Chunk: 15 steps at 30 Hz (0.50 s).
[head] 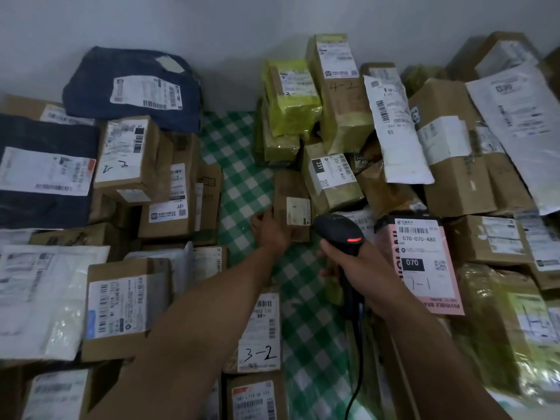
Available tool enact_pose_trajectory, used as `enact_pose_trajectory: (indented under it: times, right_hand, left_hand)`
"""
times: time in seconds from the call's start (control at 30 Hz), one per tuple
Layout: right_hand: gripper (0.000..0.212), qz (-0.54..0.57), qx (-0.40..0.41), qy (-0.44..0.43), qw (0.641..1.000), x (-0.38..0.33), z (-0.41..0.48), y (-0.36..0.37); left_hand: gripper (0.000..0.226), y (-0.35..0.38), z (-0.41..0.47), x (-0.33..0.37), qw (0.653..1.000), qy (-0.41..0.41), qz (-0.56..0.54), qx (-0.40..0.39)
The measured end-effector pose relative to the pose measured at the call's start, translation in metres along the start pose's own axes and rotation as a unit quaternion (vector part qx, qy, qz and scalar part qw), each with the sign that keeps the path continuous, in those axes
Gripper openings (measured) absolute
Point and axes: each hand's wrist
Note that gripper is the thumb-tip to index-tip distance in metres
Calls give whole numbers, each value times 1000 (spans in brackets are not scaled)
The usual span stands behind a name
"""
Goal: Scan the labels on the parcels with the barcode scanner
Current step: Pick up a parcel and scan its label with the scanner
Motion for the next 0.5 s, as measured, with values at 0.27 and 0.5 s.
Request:
enact_pose_trajectory:
  times: [0.27, 0.5]
  right_hand:
    - [22, 6, -3, -7, 1000, -4, -13, 6]
    - [20, 27, 1, -35, 999, -8, -58, 23]
  left_hand:
    - [50, -44, -61, 10, 985, 47, -167, -10]
    - [70, -111, -150, -12, 966, 99, -239, -13]
Point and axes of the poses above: each hand's wrist, its own z-axis towards the middle knuckle, its own y-axis out of the palm, x = y × z, and after that the axes turned 6 degrees about -y, right-handed
